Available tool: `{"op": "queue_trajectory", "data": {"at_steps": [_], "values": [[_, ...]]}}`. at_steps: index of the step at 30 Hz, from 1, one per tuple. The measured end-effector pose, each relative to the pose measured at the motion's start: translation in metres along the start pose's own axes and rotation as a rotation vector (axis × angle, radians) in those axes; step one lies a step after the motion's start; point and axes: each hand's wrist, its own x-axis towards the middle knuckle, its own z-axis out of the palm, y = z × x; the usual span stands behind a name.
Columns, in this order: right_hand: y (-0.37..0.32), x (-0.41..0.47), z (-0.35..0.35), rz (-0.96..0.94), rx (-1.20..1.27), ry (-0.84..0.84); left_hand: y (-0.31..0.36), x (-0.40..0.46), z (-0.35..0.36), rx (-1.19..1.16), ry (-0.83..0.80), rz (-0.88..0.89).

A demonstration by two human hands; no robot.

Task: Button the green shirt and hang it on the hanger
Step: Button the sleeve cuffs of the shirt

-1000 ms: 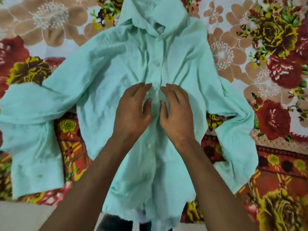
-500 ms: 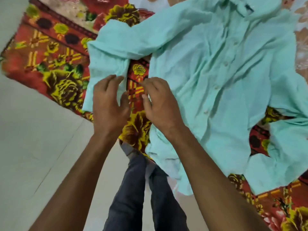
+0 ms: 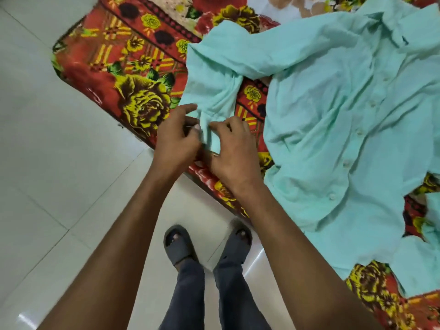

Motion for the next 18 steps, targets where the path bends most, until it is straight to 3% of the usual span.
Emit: {"op": "queue_trajectory", "data": {"at_steps": [3, 6, 11, 18], "values": [[-0.003, 0.001, 0.003, 0.025, -0.046, 0.03, 0.0, 0.003, -0.002, -0.037, -0.089, 0.004], [-0.001, 0.001, 0.009, 0.072, 0.128, 0.131, -0.008, 0.005, -0.006, -0.087, -0.096, 0.017], [-0.002, 0.003, 0.014, 0.167, 0.321, 0.17, -0.013, 0.001, -0.001, 0.161, 0.077, 0.155], [0.007, 0.004, 0.018, 0.195, 0.473, 0.194, -0.013, -0.001, 0.01, 0.526, 0.143, 0.192]]}}
